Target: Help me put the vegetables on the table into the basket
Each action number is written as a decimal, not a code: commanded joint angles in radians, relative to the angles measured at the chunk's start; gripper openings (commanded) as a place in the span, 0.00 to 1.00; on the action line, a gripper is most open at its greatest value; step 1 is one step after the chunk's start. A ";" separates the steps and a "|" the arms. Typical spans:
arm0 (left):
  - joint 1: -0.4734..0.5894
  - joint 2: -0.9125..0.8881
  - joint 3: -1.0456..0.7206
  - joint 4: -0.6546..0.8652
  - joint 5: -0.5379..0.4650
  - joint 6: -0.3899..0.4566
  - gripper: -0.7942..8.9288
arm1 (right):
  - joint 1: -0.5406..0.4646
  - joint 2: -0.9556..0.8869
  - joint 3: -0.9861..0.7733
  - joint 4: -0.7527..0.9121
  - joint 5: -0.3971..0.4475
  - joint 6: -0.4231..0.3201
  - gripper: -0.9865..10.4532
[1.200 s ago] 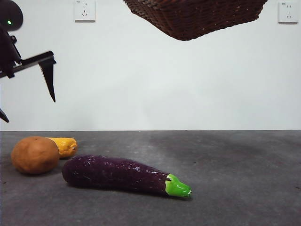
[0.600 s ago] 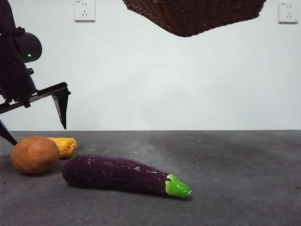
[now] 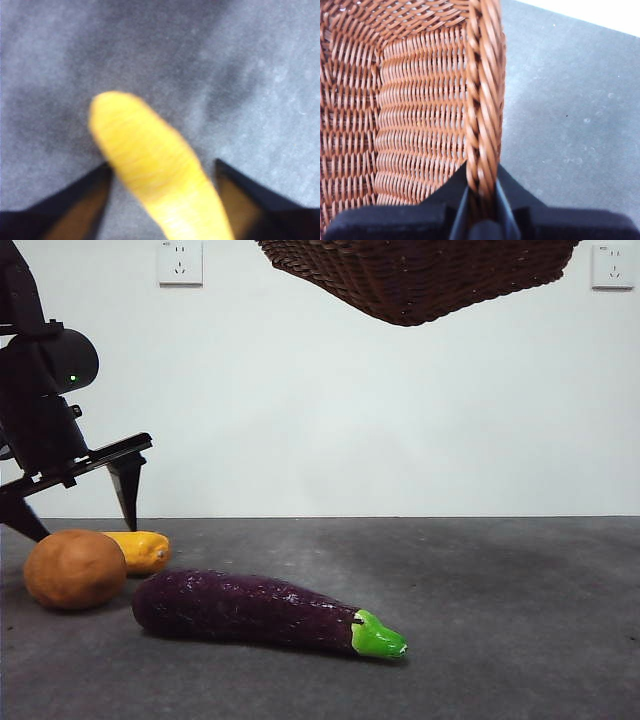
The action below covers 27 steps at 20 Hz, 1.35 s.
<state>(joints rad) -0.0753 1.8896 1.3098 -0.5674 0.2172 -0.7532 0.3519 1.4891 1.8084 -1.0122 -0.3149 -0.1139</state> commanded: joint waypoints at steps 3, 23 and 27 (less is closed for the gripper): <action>-0.004 0.016 0.001 0.009 -0.002 0.036 0.07 | 0.001 -0.008 0.002 0.015 -0.011 0.003 0.08; 0.156 -0.546 -0.002 -0.115 0.248 0.703 0.07 | -0.052 0.040 -0.268 0.108 0.041 0.141 0.08; 0.128 -0.753 -0.056 -0.180 0.342 0.746 0.07 | -0.051 0.040 -0.440 0.253 -0.023 0.238 0.08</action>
<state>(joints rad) 0.0605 1.1484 1.2739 -0.7456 0.5442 -0.0357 0.2974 1.5265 1.3788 -0.7837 -0.3202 0.0708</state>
